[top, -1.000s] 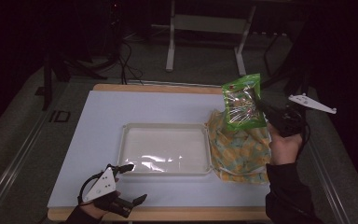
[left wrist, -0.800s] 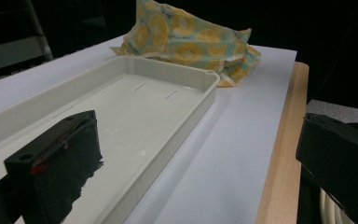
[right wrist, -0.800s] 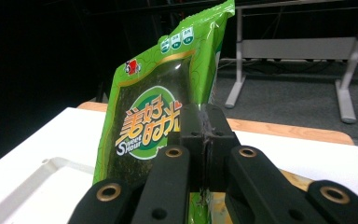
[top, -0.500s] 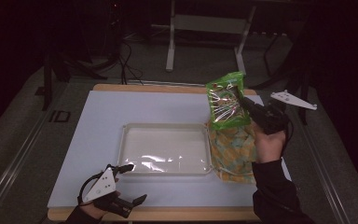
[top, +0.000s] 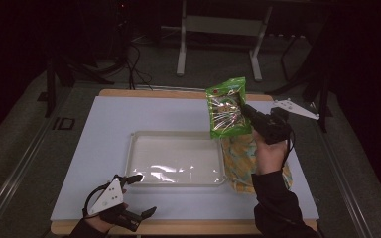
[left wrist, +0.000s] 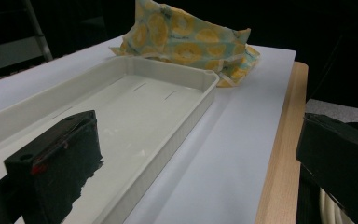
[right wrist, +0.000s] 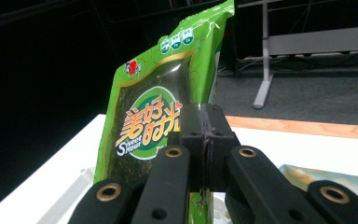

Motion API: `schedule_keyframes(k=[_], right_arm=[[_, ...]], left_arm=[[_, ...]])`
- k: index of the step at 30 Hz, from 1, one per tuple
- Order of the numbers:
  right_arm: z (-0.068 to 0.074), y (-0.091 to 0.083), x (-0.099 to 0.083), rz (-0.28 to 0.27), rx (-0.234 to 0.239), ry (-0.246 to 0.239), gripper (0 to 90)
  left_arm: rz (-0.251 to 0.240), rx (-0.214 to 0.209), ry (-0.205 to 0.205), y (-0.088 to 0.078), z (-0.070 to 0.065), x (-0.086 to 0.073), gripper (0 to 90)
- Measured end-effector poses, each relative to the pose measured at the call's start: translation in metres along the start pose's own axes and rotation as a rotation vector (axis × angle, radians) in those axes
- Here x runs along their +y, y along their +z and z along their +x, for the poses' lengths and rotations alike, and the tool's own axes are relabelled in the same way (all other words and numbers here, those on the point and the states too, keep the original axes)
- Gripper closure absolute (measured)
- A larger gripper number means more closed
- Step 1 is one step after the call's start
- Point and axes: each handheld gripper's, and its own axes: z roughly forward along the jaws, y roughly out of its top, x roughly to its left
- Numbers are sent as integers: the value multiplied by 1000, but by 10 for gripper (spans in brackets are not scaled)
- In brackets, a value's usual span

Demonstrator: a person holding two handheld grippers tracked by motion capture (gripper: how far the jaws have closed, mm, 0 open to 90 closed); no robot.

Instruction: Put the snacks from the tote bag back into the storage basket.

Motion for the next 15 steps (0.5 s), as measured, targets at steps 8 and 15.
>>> schedule_keyframes(k=[8,15], right_arm=[[10,13,-14,-16,30,30,890],[19,25,-31,-4,10,52,890]], left_arm=[[-6,-1,0,0,0,0,4],[-8,-3,1,0,0,1,4]])
